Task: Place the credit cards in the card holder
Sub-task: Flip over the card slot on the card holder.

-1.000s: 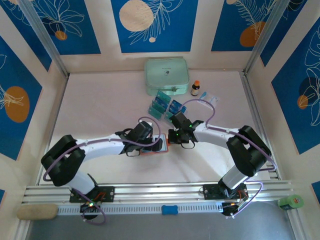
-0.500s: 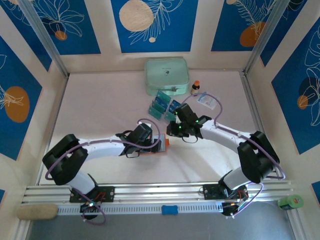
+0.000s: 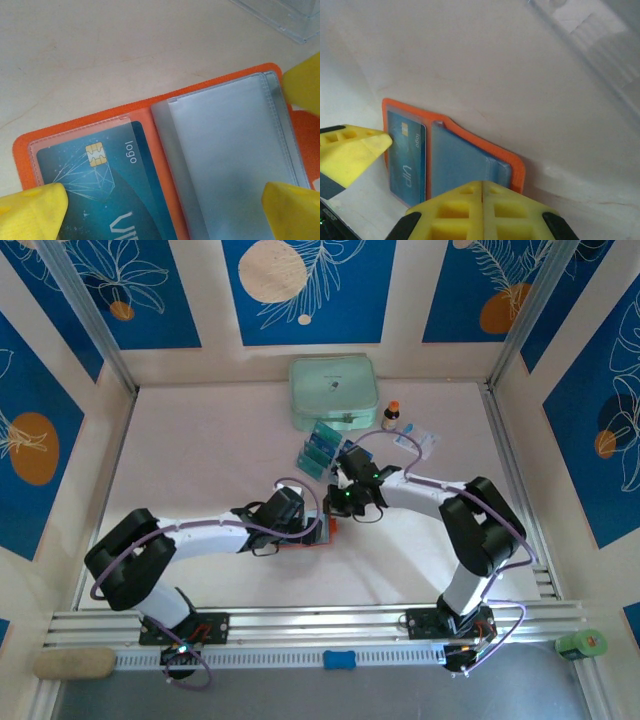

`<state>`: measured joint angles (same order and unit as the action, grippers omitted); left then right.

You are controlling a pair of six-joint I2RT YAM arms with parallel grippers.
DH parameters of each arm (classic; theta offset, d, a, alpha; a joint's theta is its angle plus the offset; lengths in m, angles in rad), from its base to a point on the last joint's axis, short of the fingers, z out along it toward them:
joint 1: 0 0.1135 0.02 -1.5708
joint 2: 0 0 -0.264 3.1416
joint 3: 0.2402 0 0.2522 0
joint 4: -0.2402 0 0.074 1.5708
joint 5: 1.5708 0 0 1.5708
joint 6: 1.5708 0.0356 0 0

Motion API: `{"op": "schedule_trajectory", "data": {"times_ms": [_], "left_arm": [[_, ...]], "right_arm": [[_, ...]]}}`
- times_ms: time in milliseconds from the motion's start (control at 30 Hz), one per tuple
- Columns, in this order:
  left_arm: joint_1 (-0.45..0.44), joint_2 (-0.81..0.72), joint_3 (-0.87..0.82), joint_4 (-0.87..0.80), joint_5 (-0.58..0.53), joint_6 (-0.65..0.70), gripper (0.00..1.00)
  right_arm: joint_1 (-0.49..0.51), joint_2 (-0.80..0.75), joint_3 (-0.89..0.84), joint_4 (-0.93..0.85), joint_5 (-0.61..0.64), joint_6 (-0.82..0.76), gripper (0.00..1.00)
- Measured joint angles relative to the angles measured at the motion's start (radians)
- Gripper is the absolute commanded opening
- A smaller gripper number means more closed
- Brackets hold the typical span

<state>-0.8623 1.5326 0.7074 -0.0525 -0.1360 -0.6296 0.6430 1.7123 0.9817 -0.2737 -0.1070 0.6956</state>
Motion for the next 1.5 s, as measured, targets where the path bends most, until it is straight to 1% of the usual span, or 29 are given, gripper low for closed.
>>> {"op": "schedule_trajectory", "data": {"times_ms": [367, 600, 1233, 1333, 1500], "left_arm": [[0.0, -0.017, -0.003, -0.011, -0.007, 0.003, 1.0], [0.0, -0.019, -0.002, -0.064, -0.05, 0.01, 1.0], [0.0, -0.019, -0.021, -0.051, -0.056, 0.01, 1.0], [0.0, -0.019, -0.029, -0.037, -0.056, 0.01, 0.96], [0.0, -0.019, -0.052, -0.013, -0.074, 0.008, 0.82]], "right_arm": [[0.015, 0.06, 0.005, 0.025, -0.01, 0.0, 0.03], [0.015, 0.077, 0.005, 0.032, -0.01, 0.0, 0.02], [0.029, 0.119, 0.03, 0.074, -0.053, 0.015, 0.01], [0.029, 0.121, 0.031, 0.077, -0.057, 0.019, 0.01], [0.028, 0.121, 0.031, 0.079, -0.064, 0.019, 0.01]]}}
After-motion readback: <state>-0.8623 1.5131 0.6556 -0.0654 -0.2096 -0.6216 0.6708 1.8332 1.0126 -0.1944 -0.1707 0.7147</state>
